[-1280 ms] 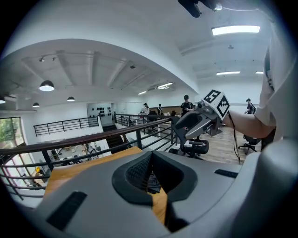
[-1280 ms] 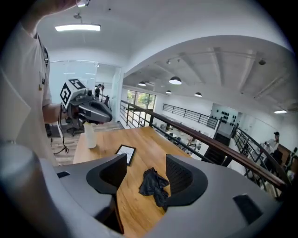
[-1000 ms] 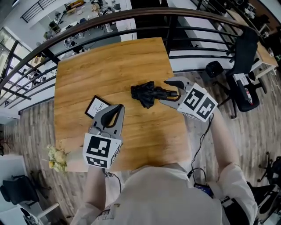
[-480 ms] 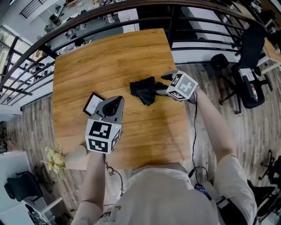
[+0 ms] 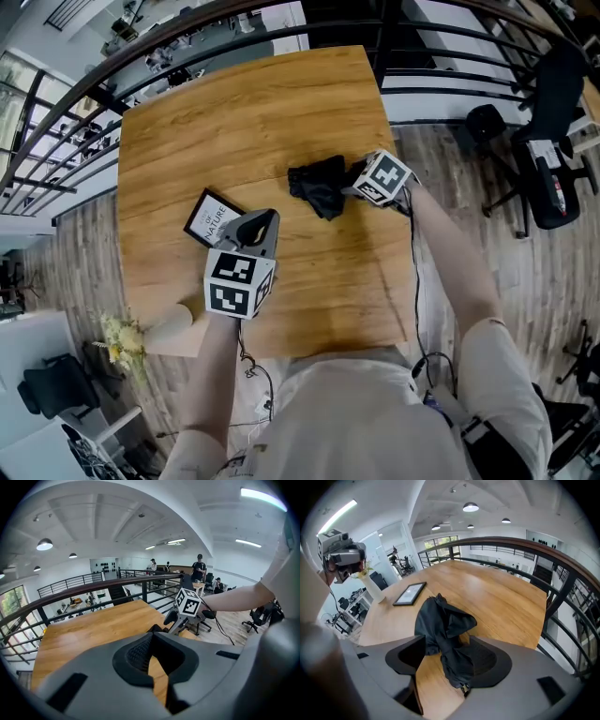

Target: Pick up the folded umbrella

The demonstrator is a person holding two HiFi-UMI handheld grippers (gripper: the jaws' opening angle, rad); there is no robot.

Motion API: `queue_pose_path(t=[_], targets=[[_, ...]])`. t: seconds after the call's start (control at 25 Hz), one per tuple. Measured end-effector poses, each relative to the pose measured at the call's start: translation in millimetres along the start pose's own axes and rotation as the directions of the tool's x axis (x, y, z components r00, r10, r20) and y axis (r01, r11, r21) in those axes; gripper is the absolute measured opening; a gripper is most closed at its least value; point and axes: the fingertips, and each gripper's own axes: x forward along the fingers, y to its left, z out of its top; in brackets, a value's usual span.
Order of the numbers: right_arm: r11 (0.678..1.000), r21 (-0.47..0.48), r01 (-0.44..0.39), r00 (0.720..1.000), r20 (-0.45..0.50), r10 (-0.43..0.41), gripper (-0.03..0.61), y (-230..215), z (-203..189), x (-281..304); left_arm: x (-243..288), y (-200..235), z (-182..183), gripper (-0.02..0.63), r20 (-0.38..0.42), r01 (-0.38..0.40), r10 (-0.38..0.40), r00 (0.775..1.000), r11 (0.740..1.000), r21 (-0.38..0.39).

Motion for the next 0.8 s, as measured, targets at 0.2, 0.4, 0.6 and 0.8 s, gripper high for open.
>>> queue_pose_path(t=[0.2,0.4,0.6,0.8], targets=[[0.994,-0.062,0.093,0.99,-0.101,-0.099,0.314,-18.2,-21.6,30.9,5.6,2.1,-21.7,0.017,-0.034,0.005,-0.006,0.999,0.999,-0.042],[0.993,-0.088,0.081,0.986,-0.138,-0.092,0.313,-17.1,-27.2,45.9,-3.3,5.3,-37.4,0.017,-0.044,-0.01,0.007,0.999,0.997,-0.076],[0.993,-0.116,0.036,0.979,-0.194,-0.058,0.304,-5.7,-32.3,55.5,-18.7,13.3,-52.2,0.017,-0.055,-0.038,0.032,0.998,0.992,-0.121],[0.99,-0.133,0.049,0.968,-0.238,-0.08,0.302,-6.0,-35.5,55.3,-32.4,5.2,-55.1,0.017,-0.046,-0.045,0.039,0.998,0.99,-0.132]])
